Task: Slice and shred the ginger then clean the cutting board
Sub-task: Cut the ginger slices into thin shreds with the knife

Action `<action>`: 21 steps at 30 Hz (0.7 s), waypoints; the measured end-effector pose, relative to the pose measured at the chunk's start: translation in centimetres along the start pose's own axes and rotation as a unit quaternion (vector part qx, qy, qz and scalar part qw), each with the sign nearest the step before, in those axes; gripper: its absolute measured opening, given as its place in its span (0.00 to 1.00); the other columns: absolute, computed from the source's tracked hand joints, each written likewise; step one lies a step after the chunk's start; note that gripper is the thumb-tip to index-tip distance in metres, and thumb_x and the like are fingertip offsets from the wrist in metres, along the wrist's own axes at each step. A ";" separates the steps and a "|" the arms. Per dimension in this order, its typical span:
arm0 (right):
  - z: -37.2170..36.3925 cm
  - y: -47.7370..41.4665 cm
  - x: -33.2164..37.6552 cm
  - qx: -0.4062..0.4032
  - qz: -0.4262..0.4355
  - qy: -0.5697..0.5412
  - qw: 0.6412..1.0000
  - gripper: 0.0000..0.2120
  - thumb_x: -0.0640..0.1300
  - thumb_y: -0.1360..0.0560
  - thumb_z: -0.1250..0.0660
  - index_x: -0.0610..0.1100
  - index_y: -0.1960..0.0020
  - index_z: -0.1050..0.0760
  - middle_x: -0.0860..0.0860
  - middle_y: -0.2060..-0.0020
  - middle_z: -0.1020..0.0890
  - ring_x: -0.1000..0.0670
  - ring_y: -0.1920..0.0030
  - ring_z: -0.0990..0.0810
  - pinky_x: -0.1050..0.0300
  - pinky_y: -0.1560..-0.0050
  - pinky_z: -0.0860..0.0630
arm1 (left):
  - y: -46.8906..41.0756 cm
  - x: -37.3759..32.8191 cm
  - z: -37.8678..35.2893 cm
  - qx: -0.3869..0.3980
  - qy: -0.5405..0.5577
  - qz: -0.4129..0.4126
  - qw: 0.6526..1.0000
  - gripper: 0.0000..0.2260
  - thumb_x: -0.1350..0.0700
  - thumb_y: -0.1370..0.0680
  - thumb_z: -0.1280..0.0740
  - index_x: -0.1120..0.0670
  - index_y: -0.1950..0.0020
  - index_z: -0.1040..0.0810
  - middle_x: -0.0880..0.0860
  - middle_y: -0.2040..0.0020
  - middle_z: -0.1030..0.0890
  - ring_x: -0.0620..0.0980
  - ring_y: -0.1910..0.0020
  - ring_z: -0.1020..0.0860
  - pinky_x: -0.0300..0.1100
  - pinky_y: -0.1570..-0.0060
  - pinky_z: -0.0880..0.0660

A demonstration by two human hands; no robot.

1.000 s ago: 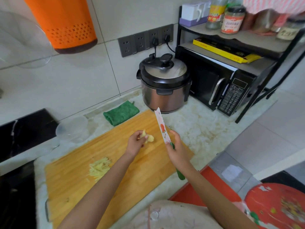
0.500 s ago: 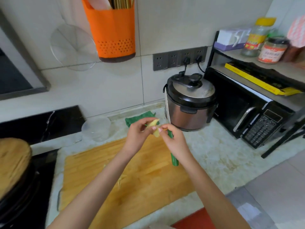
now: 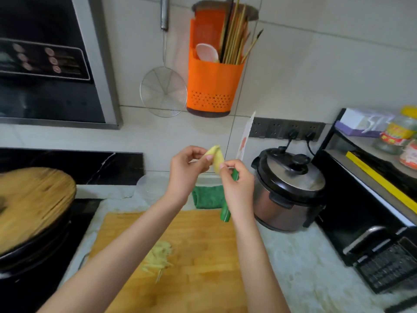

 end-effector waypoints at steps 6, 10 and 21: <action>-0.5 0.5 0.6 -0.024 0.008 -0.018 1.000 0.07 0.37 0.25 0.34 0.45 0.60 0.26 0.53 0.69 0.28 0.61 0.70 0.30 0.70 0.68 0.34 | 0.9 0.9 -0.1 -0.005 0.095 0.044 0.994 0.03 0.62 0.23 0.33 0.57 0.56 0.22 0.46 0.64 0.21 0.41 0.63 0.23 0.33 0.54 0.26; -0.8 0.8 -0.1 -0.007 0.011 -0.008 1.000 0.07 0.37 0.24 0.34 0.45 0.59 0.25 0.58 0.67 0.23 0.63 0.65 0.27 0.71 0.64 0.33 | 1.4 2.3 -0.4 -0.005 0.149 0.098 0.984 0.05 0.62 0.22 0.34 0.55 0.58 0.24 0.48 0.63 0.21 0.44 0.60 0.22 0.37 0.53 0.24; -1.3 1.4 -1.3 0.007 0.001 -0.025 1.000 0.07 0.38 0.24 0.34 0.48 0.55 0.22 0.60 0.62 0.21 0.65 0.60 0.24 0.74 0.59 0.31 | 2.5 3.2 -0.6 -0.023 0.187 0.127 0.974 0.07 0.62 0.22 0.34 0.54 0.59 0.25 0.49 0.63 0.23 0.44 0.62 0.25 0.35 0.61 0.29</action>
Point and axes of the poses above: each hand's wrist, its own y-axis away from the middle knuckle, its own z-axis out of the back of the hand, x = y × z, the point moved 7 cm from there along -y, towards the middle knuckle
